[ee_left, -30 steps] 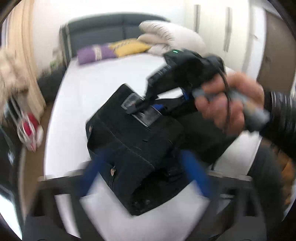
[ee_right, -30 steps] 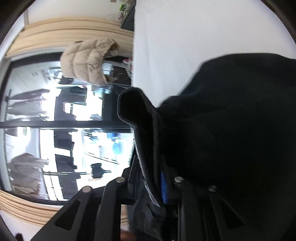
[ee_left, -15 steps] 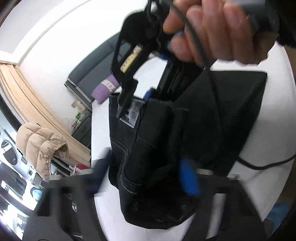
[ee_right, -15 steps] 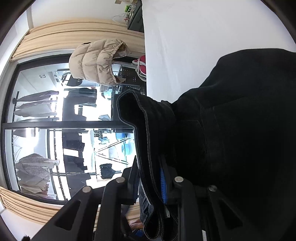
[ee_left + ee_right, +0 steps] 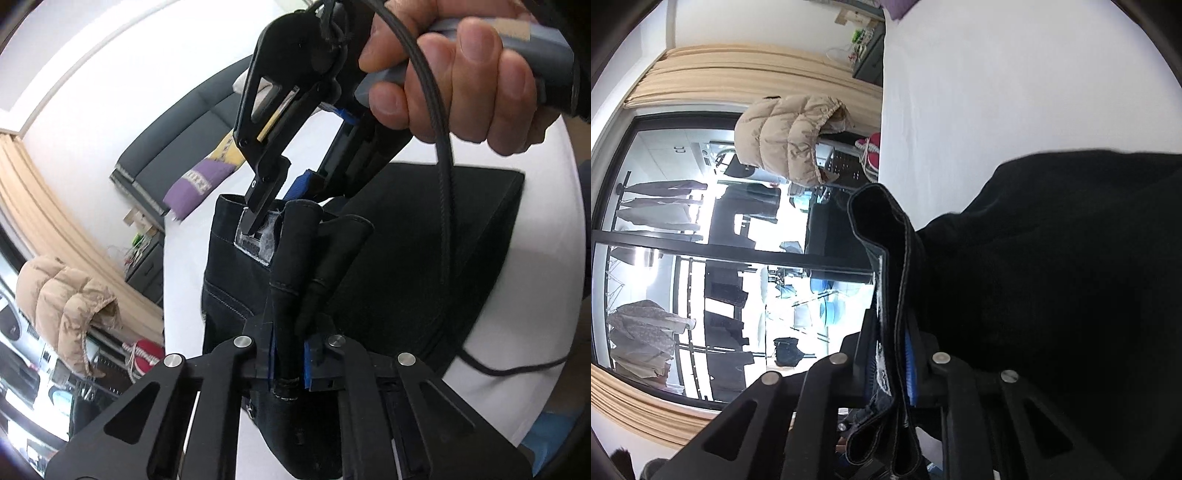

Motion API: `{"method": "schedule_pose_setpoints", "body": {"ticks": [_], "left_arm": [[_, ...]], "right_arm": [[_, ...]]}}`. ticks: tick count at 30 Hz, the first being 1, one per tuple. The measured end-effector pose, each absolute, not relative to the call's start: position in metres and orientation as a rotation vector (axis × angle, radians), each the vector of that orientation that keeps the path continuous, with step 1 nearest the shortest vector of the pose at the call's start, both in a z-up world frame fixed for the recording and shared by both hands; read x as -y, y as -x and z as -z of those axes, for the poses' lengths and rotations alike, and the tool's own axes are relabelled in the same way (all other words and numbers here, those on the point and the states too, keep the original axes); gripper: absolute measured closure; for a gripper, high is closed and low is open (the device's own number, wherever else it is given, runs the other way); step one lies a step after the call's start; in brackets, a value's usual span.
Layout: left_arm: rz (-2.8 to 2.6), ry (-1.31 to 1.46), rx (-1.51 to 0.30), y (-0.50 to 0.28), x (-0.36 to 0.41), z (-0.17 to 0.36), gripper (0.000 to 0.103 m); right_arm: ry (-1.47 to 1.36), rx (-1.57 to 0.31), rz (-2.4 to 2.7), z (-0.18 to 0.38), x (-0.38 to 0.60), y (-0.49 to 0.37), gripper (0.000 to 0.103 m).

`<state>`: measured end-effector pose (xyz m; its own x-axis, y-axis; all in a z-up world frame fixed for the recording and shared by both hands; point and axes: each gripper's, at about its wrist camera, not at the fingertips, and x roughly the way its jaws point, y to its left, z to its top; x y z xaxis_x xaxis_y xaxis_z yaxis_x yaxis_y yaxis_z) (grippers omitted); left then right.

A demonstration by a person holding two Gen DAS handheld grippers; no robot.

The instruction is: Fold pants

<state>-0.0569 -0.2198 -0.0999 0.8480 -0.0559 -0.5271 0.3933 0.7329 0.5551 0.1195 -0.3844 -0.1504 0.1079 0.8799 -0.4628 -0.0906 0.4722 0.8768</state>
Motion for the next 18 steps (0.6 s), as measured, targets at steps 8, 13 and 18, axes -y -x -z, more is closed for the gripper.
{"method": "schedule_pose_setpoints", "body": {"ticks": [8,13,18], "left_arm": [[0.374,-0.753,-0.47,0.053,0.257,0.102,0.095],[0.461,-0.768,-0.465,0.052,0.295,0.104,0.095],[0.526,-0.808,-0.48,0.053,0.345,0.12,0.095]], "right_arm": [[-0.807,-1.198,-0.743,0.148,0.445,-0.109,0.089],[-0.843,-1.166,-0.666,0.153,0.492,-0.104,0.09],[-0.851,-1.168,-0.608,0.168,0.525,-0.105,0.09]]}}
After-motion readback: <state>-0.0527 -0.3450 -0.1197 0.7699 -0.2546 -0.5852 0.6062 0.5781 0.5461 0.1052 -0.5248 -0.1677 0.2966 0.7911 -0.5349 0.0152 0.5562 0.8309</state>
